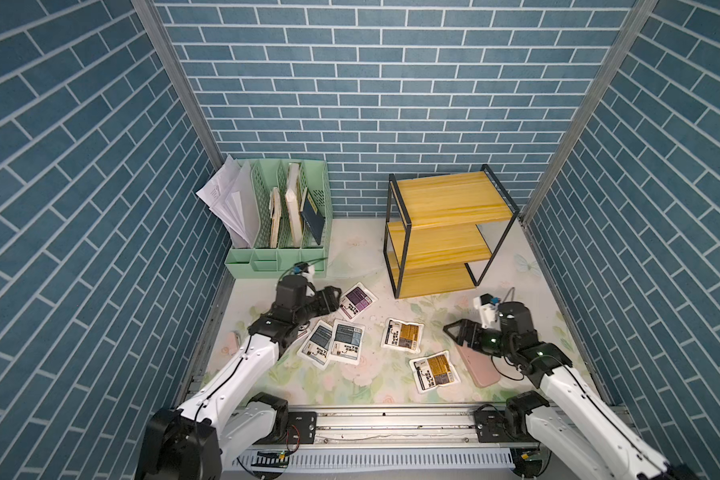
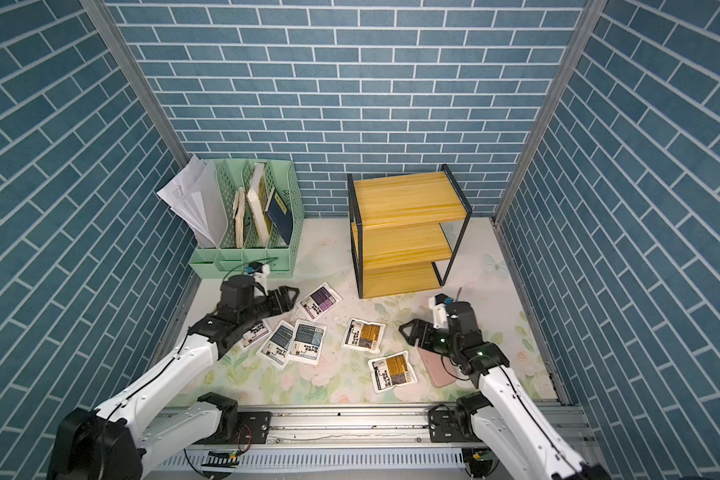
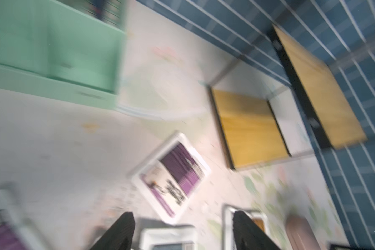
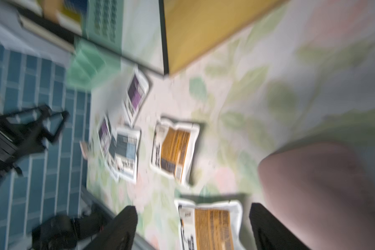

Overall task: Place the bagged coffee beans on the shelf by color
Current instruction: Pick up the coffee beans at the center of the board.

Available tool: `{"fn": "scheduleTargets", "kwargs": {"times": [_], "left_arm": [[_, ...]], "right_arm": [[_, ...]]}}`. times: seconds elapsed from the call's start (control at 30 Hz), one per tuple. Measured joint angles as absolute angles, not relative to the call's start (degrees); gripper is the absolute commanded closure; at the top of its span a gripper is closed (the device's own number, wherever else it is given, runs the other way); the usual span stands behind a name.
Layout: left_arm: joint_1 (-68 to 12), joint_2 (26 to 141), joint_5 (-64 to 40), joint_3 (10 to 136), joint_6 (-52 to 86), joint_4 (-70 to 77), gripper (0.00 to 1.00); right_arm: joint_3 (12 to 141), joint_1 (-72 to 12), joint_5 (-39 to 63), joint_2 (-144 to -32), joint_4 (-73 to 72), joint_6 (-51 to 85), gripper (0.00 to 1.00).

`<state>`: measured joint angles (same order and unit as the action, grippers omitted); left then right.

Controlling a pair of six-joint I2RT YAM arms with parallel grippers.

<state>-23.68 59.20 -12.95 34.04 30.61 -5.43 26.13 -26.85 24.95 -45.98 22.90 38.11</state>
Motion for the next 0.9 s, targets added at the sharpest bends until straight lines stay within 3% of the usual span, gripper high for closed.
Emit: {"fn": "scheduleTargets", "kwargs": {"times": [0.13,0.3,0.37,0.47,0.9], "left_arm": [[-41.8,59.7,-13.1,33.5,29.7,-5.6,0.28],[-57.0,60.8,-13.0,28.4,30.1,-2.7,0.30],[-61.8,63.3,-13.3,28.2,29.5,-2.3,0.34],[-64.8,68.4,-13.8,28.8,27.4,-0.9,0.37],[-65.7,96.0,-11.4,49.4,13.9,-0.8,0.43]], "right_arm": [[27.8,-41.8,18.9,-50.5,27.8,39.2,0.23],[29.8,-47.7,9.9,-54.8,36.2,40.1,0.27],[29.8,-48.0,8.3,-54.7,38.2,40.7,0.34],[28.0,-48.0,8.5,-52.3,38.4,43.5,0.51],[29.8,-54.9,7.3,-52.5,47.5,47.1,0.52]]}}
